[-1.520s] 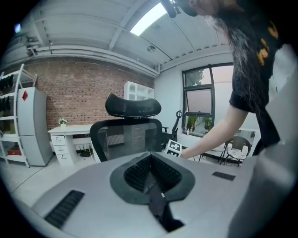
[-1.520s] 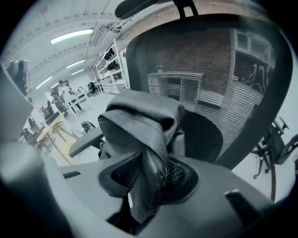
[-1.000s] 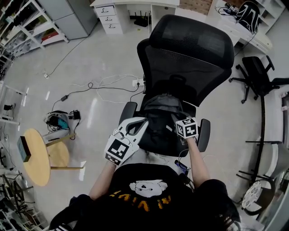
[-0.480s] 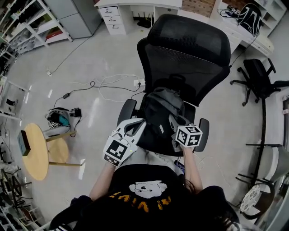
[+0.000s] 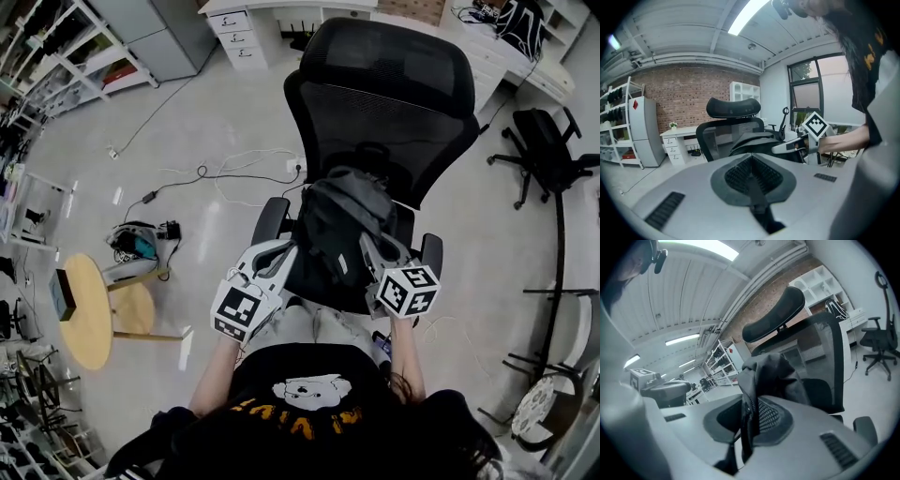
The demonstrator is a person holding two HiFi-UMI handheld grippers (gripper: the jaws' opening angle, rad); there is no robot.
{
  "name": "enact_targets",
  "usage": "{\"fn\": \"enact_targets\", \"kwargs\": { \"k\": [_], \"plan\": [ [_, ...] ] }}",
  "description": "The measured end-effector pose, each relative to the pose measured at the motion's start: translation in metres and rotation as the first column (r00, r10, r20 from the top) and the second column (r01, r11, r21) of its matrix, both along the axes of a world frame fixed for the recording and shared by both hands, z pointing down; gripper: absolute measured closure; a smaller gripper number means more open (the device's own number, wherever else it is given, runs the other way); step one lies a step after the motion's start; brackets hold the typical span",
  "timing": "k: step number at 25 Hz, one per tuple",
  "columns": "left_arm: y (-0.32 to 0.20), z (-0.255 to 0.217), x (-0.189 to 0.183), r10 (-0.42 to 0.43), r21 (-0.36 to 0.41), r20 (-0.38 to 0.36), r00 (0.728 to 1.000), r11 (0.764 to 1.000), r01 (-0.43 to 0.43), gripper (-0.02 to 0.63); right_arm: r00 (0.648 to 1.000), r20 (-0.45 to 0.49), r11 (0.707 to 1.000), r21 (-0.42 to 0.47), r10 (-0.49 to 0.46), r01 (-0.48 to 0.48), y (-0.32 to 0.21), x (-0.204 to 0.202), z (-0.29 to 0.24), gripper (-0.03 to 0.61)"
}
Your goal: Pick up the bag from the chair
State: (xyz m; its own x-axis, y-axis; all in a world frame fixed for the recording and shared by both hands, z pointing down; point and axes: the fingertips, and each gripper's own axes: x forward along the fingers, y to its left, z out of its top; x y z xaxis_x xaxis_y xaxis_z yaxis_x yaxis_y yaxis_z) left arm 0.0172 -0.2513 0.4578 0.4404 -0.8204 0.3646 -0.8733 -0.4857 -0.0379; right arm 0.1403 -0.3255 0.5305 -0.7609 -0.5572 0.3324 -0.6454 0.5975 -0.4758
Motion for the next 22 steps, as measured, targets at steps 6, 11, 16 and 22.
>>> {"fn": "enact_targets", "kwargs": {
  "k": [6,11,16,22],
  "plan": [
    [0.001,-0.002,0.002,0.005,0.006,0.001,1.0,1.0,-0.005,0.606,1.0,0.008,1.0,0.017,0.007,-0.007,0.019,0.006,-0.017,0.547],
    [0.013,-0.006,-0.003,0.015,0.02,-0.007,1.0,1.0,-0.015,0.606,0.999,0.007,0.999,0.015,0.037,-0.037,0.038,0.01,-0.025,0.548],
    [0.039,-0.004,-0.02,0.029,0.026,-0.014,0.999,0.999,-0.029,0.606,0.996,0.013,0.996,0.017,0.091,-0.092,0.066,0.006,-0.032,0.548],
    [0.078,-0.012,-0.038,0.069,0.053,-0.032,0.997,0.996,-0.067,0.606,0.989,0.022,0.988,0.041,0.148,-0.148,0.106,-0.004,-0.051,0.548]
  ]
}}
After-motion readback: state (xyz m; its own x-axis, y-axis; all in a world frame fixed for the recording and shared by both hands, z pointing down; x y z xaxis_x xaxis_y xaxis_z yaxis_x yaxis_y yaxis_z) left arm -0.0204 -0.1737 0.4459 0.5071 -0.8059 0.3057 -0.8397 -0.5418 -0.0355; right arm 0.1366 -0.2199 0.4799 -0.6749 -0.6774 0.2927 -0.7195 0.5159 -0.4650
